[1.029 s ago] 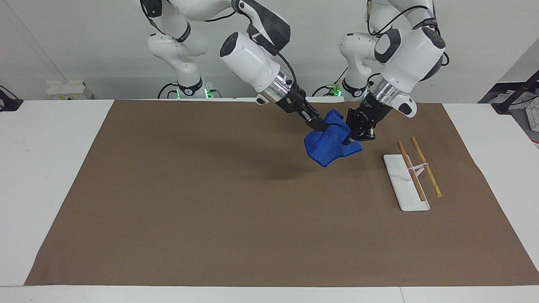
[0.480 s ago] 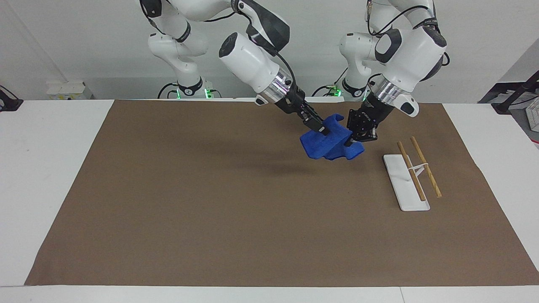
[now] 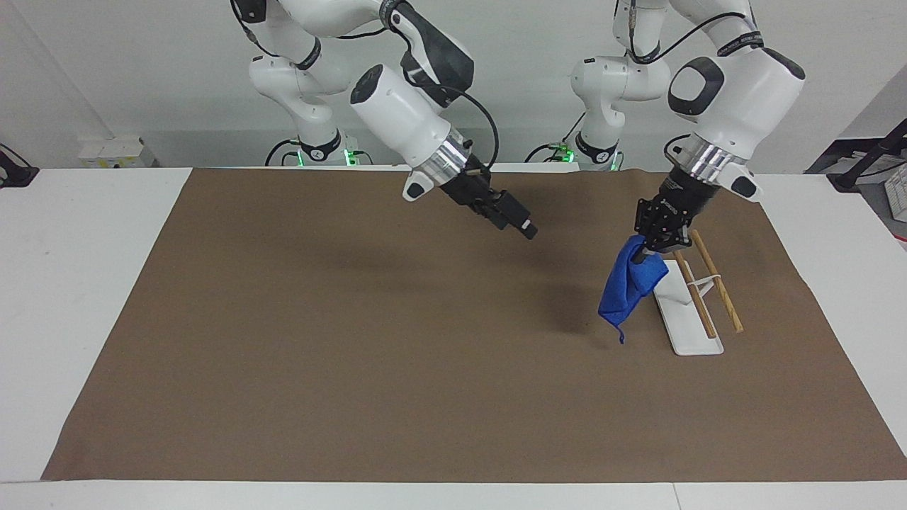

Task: Right arm passes towel to left arm to hang
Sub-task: 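Open the right gripper and withdraw it while the left gripper holds the towel, then drape the towel over the white stand with the left gripper and release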

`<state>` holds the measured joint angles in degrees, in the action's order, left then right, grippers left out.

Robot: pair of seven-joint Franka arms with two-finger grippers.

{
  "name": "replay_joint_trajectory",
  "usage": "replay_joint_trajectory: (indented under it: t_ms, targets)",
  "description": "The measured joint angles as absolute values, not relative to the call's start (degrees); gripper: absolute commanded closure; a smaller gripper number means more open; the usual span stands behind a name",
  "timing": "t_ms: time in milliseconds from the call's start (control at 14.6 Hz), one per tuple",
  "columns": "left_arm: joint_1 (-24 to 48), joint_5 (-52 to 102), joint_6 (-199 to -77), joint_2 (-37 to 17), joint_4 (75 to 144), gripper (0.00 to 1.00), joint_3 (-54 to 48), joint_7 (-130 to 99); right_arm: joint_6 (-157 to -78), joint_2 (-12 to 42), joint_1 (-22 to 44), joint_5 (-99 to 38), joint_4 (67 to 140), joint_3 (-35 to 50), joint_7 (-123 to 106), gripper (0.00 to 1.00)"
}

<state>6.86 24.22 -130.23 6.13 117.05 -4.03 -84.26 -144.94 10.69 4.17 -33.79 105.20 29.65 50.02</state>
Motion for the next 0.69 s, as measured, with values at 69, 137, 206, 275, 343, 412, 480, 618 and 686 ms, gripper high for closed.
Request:
replay_joint_trajectory:
  t_ms: [69,137,206,275,343,412,480,618,686]
  targets:
    - [6.2,24.2,-130.3,6.1,117.5,1.00,-4.0,-81.5,-143.4,9.6,4.1,-32.7,106.9,27.6,43.9,0.00]
    - [5.7,24.2,-130.7,6.0,118.1,1.00,-4.0,-79.2,-141.3,8.6,4.1,-30.2,108.3,25.5,38.0,0.00]
    - [5.2,24.2,-131.2,6.0,118.8,1.00,-4.0,-77.5,-138.1,7.6,4.1,-26.7,109.4,23.0,32.6,0.00]
    - [4.8,24.2,-131.9,5.9,119.4,1.00,-4.0,-76.7,-133.9,6.7,4.1,-22.7,110.1,20.2,28.0,0.00]
    - [4.5,24.2,-132.8,5.9,120.2,0.99,-4.0,-76.4,-128.9,5.8,4.0,-18.2,110.2,17.2,24.5,0.00]
    - [4.1,24.2,-133.5,5.9,121.3,0.99,-4.0,-76.4,-123.8,4.8,4.0,-13.7,110.1,13.9,22.2,0.00]
    - [3.7,24.2,-134.5,5.9,122.6,0.99,-4.0,-76.4,-119.0,3.6,3.9,-9.7,109.9,10.4,20.7,0.00]
    - [2.5,24.2,-137.3,5.9,124.3,0.99,-4.0,-76.4,-111.4,1.6,3.8,-4.6,108.6,4.0,16.1,0.00]
    - [1.5,24.2,-138.6,5.9,124.4,0.99,-3.9,-76.2,-108.3,0.6,3.8,-3.6,107.6,1.1,11.6,0.00]
